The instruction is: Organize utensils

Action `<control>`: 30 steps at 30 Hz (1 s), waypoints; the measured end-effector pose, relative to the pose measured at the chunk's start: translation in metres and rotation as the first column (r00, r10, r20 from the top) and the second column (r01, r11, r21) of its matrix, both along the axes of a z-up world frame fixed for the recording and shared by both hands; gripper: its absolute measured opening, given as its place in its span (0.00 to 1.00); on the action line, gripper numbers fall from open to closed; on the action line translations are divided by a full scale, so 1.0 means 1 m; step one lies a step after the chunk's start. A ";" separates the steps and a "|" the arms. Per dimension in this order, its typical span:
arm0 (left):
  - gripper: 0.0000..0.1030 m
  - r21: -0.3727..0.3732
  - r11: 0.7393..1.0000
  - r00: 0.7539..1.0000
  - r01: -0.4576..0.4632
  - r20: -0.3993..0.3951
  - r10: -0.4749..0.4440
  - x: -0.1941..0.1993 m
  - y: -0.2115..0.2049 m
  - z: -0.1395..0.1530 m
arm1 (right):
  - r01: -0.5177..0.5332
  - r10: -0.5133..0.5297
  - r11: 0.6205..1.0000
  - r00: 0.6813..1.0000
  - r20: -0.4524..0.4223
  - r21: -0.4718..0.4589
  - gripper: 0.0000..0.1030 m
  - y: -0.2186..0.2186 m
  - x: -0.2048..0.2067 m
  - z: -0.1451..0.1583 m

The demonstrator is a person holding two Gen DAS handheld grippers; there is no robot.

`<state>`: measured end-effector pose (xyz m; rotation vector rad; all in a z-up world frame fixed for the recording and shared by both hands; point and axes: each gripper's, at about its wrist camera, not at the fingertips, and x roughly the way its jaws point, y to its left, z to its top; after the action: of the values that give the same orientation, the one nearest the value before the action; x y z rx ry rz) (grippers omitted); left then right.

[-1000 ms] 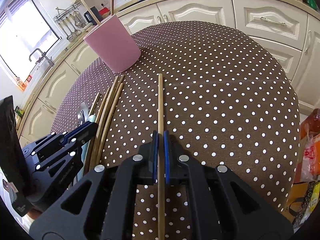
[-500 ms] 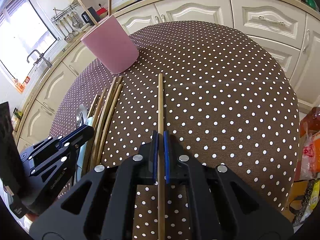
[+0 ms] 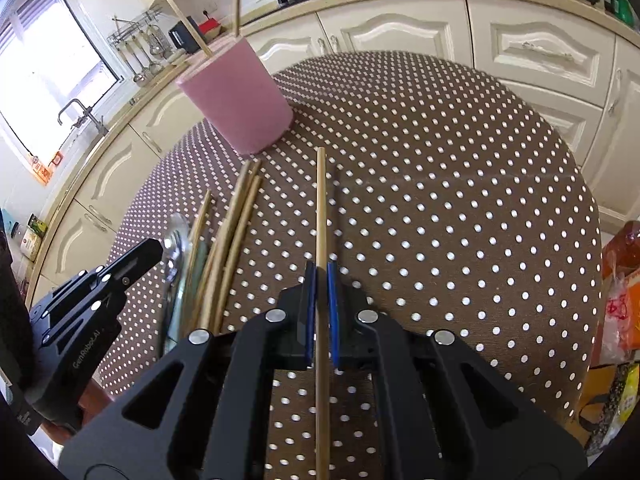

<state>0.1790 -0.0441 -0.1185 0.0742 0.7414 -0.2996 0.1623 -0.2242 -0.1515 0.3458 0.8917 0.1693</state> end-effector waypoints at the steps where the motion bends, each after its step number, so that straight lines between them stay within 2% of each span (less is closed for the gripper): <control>1: 0.00 -0.004 1.000 1.000 0.004 0.006 -0.004 0.000 0.001 0.002 | -0.004 0.004 1.000 1.000 0.013 -0.004 0.06 0.002 0.000 0.003; 3: 0.00 0.005 1.000 1.000 0.018 0.007 -0.018 0.000 0.001 0.002 | -0.015 0.016 1.000 0.999 0.035 -0.020 0.06 0.007 -0.001 0.009; 6: 0.05 0.023 0.999 0.999 0.042 -0.035 -0.042 0.004 -0.003 -0.006 | -0.012 0.013 0.999 0.999 0.037 -0.037 0.06 0.011 0.001 0.010; 8: 0.35 0.046 0.998 0.997 0.039 -0.066 -0.036 0.006 -0.005 -0.014 | -0.012 0.013 0.999 1.000 0.026 -0.039 0.06 0.012 0.002 0.008; 9: 0.58 0.051 0.998 0.997 0.023 -0.071 -0.020 0.007 -0.005 -0.017 | -0.012 0.012 0.999 1.000 0.020 -0.041 0.06 0.013 0.002 0.006; 10: 0.59 0.055 0.998 0.998 -0.007 -0.065 0.010 0.007 -0.004 -0.020 | -0.013 0.013 0.999 1.000 0.014 -0.043 0.06 0.013 0.002 0.004; 12: 0.59 0.085 0.995 0.997 -0.046 -0.063 0.052 0.009 -0.006 -0.022 | -0.014 0.014 0.999 1.000 0.005 -0.045 0.06 0.014 0.002 0.001; 16: 0.59 0.122 0.991 0.993 -0.063 -0.088 0.074 0.017 -0.014 -0.027 | -0.018 0.018 0.999 1.000 -0.014 -0.039 0.06 0.012 0.001 -0.002; 18: 0.59 0.131 0.989 0.994 -0.068 -0.074 0.078 0.018 -0.019 -0.025 | -0.017 0.017 0.999 1.000 -0.013 -0.043 0.06 0.013 -0.001 -0.002; 20: 0.51 0.137 0.988 0.996 -0.067 -0.042 0.073 0.017 -0.025 -0.021 | -0.016 0.016 0.999 1.000 -0.013 -0.046 0.06 0.012 -0.002 -0.003; 21: 0.44 0.135 0.989 0.997 -0.059 -0.034 0.064 0.015 -0.027 -0.019 | -0.014 0.013 0.999 1.000 -0.015 -0.044 0.06 0.010 -0.007 -0.004; 24: 0.37 0.114 0.993 0.997 -0.026 -0.068 0.034 0.017 -0.030 -0.019 | -0.010 0.009 0.999 1.000 -0.023 -0.043 0.06 0.006 -0.007 -0.006; 27: 0.34 0.117 0.992 0.992 -0.048 -0.113 0.062 0.023 -0.027 -0.027 | -0.008 0.007 0.999 1.000 -0.031 -0.039 0.06 0.005 -0.008 -0.006; 30: 0.34 0.091 0.994 0.990 -0.069 -0.116 0.079 0.026 -0.019 -0.028 | -0.009 0.007 0.999 0.999 -0.036 -0.036 0.06 0.006 -0.009 -0.008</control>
<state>0.2047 -0.0636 -0.1466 0.1110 0.8740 -0.2022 0.1529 -0.2182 -0.1592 0.3125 0.9303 0.1546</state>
